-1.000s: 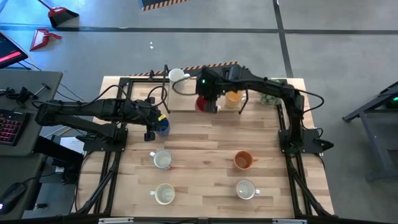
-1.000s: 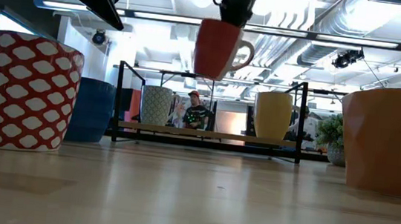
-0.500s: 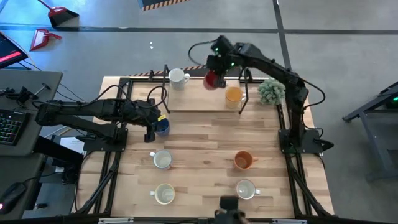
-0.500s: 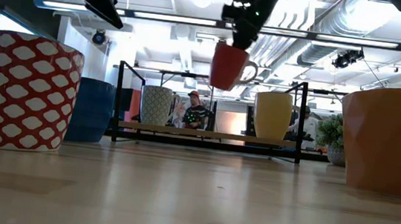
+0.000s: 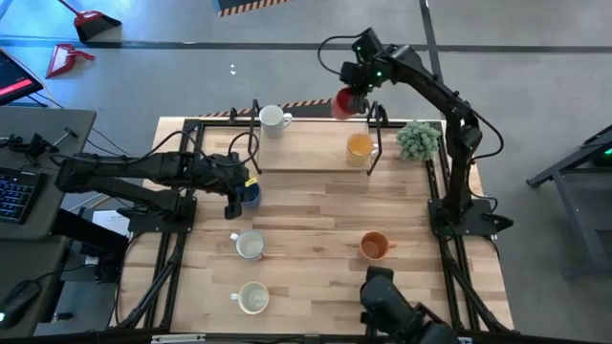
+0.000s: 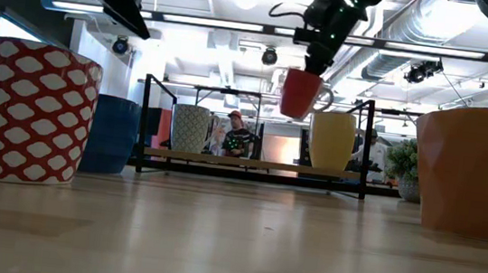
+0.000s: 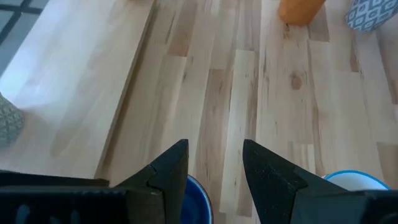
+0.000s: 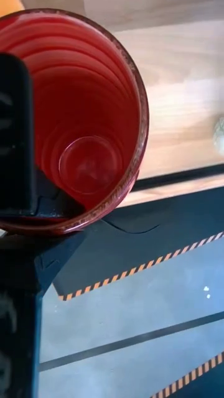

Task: Place coffee mugs
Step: Put the red mug on the shelf

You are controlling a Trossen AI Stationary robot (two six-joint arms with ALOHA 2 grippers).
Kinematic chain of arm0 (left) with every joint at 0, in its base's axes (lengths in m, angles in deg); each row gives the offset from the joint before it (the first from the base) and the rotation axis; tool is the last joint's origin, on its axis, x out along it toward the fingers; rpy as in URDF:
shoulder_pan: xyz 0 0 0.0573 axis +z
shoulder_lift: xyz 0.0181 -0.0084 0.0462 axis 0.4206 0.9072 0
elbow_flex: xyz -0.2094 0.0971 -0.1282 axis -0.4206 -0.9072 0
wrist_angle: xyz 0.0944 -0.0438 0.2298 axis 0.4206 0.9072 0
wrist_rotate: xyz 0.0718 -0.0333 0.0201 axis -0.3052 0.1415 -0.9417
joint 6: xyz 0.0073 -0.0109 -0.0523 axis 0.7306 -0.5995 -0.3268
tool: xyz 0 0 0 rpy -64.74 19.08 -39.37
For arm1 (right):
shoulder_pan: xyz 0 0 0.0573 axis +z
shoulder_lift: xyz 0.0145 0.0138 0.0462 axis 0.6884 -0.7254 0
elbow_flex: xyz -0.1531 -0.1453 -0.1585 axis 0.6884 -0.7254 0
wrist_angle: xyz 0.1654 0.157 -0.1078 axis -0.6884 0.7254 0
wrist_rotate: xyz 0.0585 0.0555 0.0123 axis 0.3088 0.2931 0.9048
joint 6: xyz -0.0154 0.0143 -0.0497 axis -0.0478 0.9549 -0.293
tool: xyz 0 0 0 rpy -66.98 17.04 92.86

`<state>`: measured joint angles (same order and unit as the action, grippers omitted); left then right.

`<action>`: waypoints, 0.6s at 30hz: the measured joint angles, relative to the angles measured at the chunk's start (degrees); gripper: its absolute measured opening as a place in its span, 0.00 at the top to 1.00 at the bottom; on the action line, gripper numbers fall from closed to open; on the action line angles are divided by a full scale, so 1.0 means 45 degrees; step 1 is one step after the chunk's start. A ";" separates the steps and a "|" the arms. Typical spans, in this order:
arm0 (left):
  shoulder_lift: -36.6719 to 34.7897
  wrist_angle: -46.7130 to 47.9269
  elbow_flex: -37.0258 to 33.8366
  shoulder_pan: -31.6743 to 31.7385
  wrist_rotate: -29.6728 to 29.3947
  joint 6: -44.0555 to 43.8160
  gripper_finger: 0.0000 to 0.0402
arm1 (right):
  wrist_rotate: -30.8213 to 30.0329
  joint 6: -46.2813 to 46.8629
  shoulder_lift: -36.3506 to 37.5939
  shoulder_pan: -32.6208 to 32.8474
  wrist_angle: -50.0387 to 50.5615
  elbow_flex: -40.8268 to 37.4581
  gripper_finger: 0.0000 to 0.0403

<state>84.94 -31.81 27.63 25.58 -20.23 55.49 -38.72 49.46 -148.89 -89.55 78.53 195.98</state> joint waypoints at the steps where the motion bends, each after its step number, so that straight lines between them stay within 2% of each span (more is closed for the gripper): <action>1: 0.0075 -0.0008 0.0000 0.0000 0.0000 -0.0014 0.65 | 0.0006 -0.0025 -0.0022 -0.0079 -0.0007 0.0000 1.00; 6: 0.0433 -0.0187 0.0000 0.0000 -0.0005 -0.0207 0.65 | 0.0379 -0.0087 -0.0434 -0.0294 -0.0005 0.0000 1.00; 18: 0.0774 -0.0378 -0.0005 0.0000 -0.0010 -0.0322 0.65 | 0.0045 -0.0671 -0.1246 -0.0463 0.0597 0.0000 1.00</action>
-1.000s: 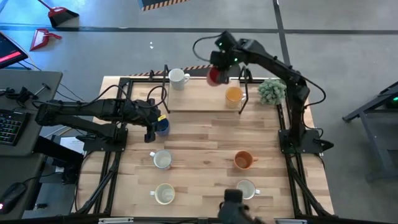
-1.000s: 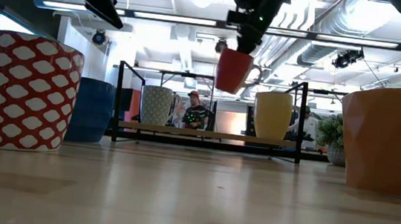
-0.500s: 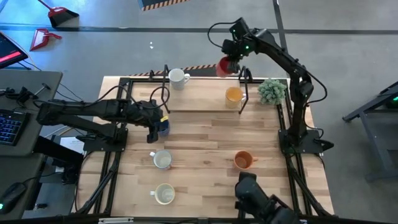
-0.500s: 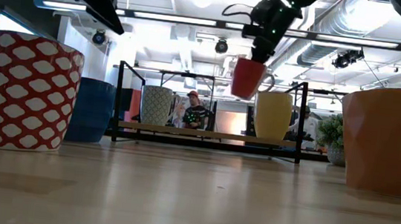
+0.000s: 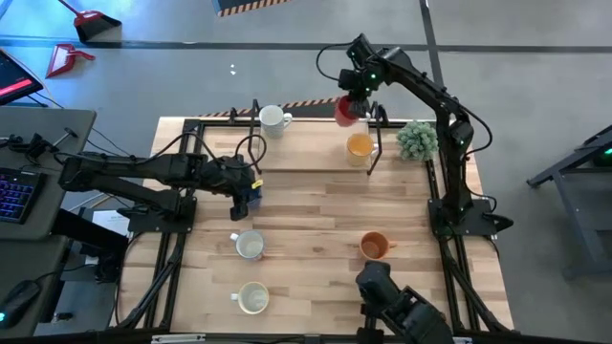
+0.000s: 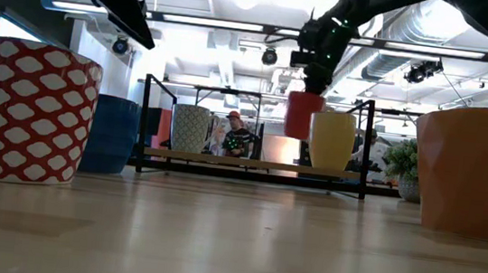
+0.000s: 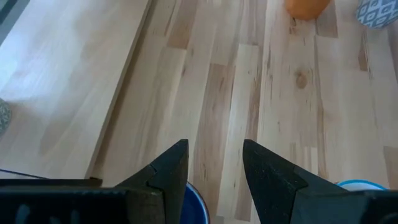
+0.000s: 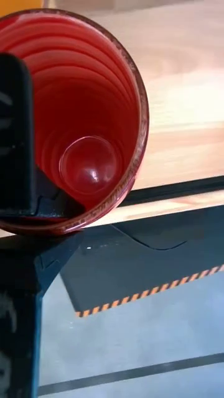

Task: Place coffee mugs
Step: Put the red mug on the shelf

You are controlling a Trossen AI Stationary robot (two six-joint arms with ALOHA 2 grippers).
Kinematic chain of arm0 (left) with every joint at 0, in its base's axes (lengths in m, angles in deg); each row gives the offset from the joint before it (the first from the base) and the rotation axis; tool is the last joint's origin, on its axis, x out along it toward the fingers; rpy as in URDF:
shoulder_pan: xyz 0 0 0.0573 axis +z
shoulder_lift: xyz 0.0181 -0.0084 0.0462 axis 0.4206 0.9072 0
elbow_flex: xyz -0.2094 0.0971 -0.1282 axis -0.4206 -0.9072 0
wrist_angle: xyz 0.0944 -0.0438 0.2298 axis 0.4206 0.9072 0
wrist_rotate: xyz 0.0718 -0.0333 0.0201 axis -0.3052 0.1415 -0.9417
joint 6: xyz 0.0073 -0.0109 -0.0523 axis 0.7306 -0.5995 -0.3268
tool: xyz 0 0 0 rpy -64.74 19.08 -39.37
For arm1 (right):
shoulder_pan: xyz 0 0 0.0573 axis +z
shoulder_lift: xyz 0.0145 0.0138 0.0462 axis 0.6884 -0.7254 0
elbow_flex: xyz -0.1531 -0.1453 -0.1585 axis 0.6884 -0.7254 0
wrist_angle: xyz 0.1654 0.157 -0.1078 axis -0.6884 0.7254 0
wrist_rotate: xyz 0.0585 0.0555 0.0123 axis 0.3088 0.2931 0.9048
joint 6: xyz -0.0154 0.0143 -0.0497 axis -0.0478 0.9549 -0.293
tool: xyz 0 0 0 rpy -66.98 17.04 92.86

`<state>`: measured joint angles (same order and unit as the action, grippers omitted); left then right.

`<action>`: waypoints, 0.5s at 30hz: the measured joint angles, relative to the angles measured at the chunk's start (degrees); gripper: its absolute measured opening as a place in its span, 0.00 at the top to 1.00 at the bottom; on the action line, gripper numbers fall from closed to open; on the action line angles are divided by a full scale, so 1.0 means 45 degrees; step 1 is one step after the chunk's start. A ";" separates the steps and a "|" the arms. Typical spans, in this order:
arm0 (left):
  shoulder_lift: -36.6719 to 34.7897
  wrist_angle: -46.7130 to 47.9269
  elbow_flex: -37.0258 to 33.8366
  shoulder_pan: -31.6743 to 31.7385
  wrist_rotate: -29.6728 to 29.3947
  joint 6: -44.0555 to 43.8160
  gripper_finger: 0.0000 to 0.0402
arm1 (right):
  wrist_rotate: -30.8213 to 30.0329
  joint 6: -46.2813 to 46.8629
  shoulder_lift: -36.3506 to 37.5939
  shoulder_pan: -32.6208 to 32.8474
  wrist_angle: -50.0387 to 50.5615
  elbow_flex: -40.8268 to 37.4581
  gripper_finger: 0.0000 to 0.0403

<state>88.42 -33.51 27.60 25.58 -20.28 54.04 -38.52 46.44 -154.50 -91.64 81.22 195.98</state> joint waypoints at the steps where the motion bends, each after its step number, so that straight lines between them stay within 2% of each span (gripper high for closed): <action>1: 0.0000 -0.0078 0.0000 0.0000 0.0000 0.0001 0.65 | -0.0103 -0.0021 -0.0034 -0.0061 0.0066 0.0000 1.00; 15: -0.0005 -0.0180 0.0000 0.0004 -0.0324 0.0010 0.65 | 0.0201 0.0205 -0.0092 -0.0507 0.0690 -0.0199 1.00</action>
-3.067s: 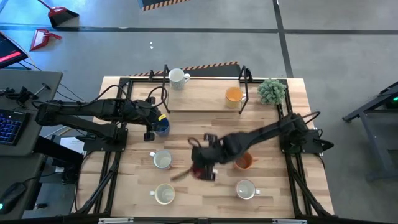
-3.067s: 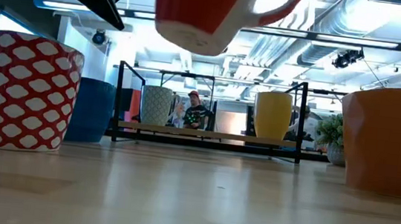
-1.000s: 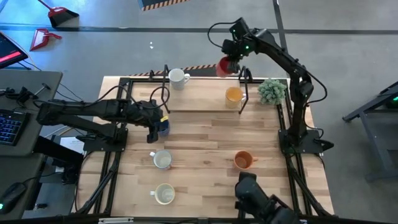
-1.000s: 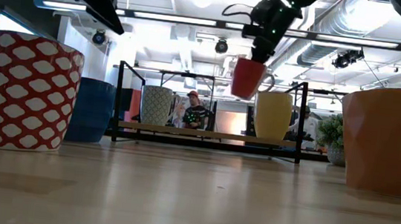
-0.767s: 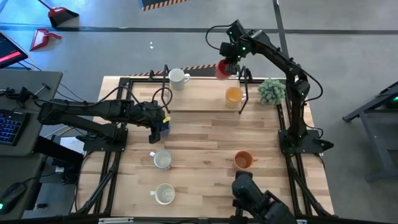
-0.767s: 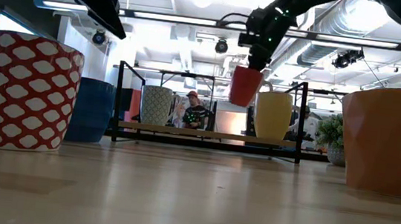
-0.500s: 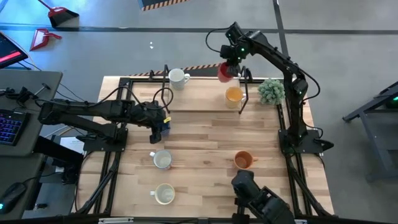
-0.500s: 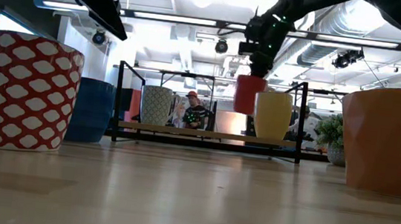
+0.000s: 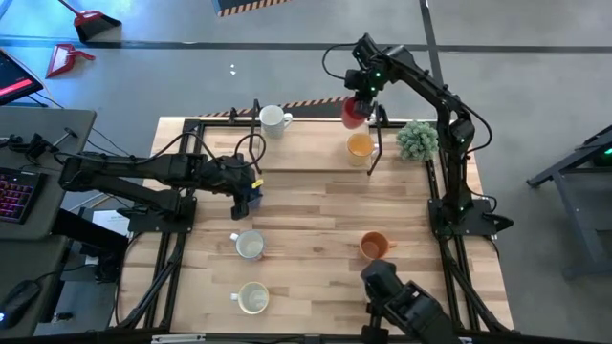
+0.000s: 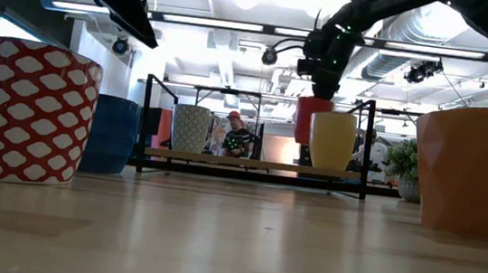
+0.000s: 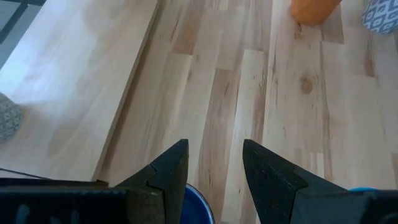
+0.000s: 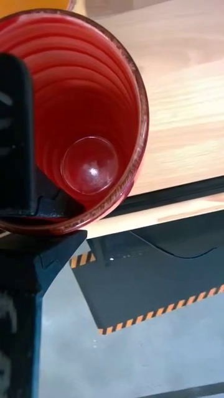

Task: Place coffee mugs
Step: Put the red mug on the shelf

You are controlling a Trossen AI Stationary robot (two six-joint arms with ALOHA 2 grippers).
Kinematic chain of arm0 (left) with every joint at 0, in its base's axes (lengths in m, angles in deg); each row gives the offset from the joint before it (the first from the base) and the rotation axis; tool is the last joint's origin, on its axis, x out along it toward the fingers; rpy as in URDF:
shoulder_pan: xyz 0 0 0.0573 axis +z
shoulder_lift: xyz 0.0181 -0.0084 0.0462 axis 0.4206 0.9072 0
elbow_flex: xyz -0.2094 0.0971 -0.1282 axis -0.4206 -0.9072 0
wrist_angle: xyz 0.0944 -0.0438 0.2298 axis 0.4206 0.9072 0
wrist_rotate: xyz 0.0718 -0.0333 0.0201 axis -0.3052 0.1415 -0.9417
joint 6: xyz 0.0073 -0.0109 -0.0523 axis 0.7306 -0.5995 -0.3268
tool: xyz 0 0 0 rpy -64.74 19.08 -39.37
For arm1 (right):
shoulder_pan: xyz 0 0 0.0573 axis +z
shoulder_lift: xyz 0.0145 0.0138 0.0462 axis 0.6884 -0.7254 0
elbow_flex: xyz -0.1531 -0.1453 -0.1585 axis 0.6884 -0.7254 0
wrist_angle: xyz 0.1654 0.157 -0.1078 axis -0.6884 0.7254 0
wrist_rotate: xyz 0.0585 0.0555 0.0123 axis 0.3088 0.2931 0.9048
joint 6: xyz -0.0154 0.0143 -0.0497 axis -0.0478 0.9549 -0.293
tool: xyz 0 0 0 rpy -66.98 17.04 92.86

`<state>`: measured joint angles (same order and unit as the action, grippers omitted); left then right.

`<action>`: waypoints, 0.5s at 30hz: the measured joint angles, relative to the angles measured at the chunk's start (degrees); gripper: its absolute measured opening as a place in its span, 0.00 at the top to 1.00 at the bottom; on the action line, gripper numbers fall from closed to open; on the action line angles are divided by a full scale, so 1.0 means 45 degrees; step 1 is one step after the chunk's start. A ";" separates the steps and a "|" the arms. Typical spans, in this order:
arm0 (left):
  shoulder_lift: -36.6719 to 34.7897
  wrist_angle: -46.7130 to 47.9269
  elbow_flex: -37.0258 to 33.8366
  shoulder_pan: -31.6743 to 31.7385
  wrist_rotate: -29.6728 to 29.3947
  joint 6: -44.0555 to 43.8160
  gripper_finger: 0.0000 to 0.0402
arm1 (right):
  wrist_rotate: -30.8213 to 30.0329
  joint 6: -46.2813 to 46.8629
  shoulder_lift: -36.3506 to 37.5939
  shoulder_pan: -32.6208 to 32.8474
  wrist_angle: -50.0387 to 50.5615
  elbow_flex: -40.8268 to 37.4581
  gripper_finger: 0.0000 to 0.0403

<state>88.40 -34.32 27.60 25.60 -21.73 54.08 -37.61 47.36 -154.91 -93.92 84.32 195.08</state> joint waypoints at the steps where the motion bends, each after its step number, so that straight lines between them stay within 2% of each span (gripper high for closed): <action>1: 0.0000 0.0000 0.0000 -0.0002 -0.0001 0.0000 0.65 | 0.0038 0.0006 -0.0018 0.0031 -0.0034 0.0000 1.00; 15: 0.0000 0.0010 0.0000 -0.0004 -0.0006 0.0003 0.65 | 0.0265 0.0225 -0.0443 0.0131 0.0365 0.0000 1.00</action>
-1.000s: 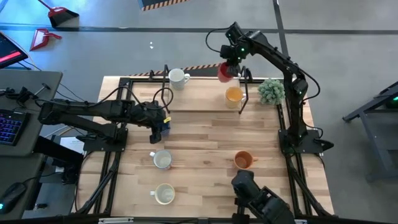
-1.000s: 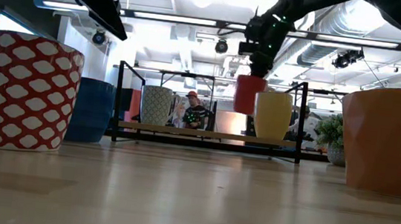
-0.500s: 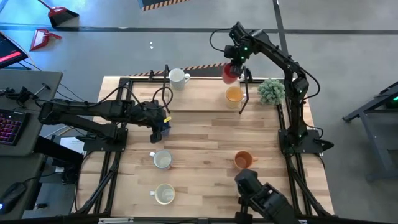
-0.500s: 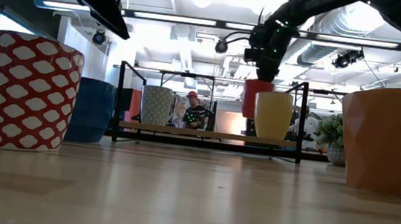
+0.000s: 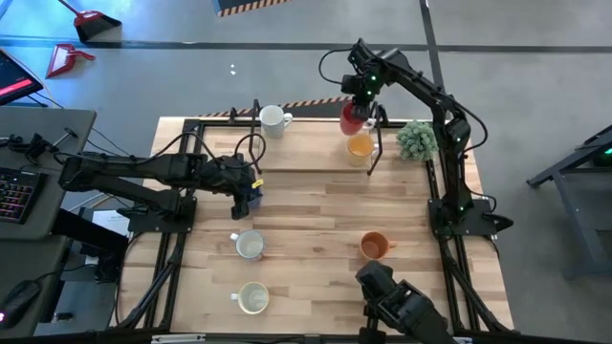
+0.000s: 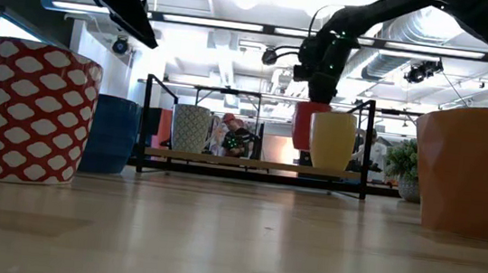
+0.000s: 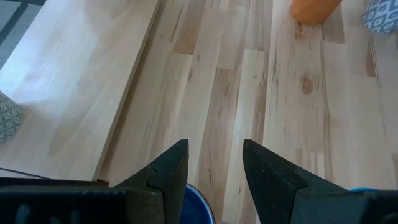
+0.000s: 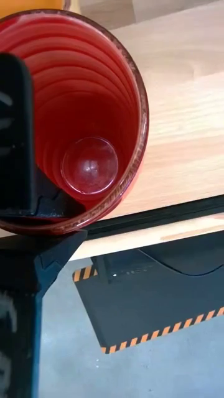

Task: Place coffee mugs
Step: Put the red mug on the shelf

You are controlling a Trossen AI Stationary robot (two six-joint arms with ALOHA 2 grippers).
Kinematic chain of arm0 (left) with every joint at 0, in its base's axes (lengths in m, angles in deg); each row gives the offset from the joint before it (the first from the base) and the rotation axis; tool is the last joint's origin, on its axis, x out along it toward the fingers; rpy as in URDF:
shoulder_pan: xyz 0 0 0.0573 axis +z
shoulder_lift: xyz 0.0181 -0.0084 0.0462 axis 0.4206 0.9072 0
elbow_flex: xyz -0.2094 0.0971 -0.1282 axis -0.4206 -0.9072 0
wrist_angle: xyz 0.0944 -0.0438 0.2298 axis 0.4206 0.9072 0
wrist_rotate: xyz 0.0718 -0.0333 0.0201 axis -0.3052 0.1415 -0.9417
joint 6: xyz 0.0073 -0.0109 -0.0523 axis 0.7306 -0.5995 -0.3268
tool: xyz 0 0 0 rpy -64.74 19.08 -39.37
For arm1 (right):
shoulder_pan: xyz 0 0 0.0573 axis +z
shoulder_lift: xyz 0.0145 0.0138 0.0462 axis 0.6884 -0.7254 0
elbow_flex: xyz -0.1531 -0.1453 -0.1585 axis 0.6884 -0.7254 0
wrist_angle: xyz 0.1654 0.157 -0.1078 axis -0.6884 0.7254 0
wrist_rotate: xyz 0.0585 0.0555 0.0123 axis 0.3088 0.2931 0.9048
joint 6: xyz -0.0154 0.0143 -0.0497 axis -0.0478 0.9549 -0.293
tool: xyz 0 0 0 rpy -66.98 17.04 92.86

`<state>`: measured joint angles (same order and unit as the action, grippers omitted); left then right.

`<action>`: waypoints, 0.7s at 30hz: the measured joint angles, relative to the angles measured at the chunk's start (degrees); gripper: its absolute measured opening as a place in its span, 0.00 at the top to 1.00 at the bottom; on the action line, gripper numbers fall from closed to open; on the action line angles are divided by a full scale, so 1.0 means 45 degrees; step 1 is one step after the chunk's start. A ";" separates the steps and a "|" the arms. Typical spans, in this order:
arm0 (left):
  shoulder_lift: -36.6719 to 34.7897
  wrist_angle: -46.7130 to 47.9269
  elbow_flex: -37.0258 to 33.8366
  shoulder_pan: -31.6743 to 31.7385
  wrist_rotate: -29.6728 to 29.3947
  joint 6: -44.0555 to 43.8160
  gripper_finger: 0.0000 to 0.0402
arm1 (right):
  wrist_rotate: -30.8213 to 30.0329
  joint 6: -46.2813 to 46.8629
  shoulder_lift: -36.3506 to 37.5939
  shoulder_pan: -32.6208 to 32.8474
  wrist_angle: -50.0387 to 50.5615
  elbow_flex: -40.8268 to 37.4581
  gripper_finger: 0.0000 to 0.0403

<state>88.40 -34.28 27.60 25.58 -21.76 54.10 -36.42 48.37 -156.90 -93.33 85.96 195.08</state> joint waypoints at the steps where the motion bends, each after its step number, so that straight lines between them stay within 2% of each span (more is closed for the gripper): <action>1: 0.0000 0.0000 0.0000 0.0000 0.0000 -0.0003 0.65 | 0.0003 0.0019 -0.0010 0.0013 0.0029 0.0000 1.00; 15: 0.0000 -0.0005 0.0000 0.0000 -0.0005 -0.0003 0.65 | 0.0239 0.0374 -0.0012 0.0011 0.0468 0.0000 1.00; 21: 0.0000 -0.0005 0.0000 0.0000 -0.0050 -0.0002 0.65 | -0.0546 0.0714 -0.0012 0.0001 0.0016 0.0000 1.00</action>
<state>88.40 -34.30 27.60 25.58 -21.99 54.09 -38.88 51.58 -156.95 -93.32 86.03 195.08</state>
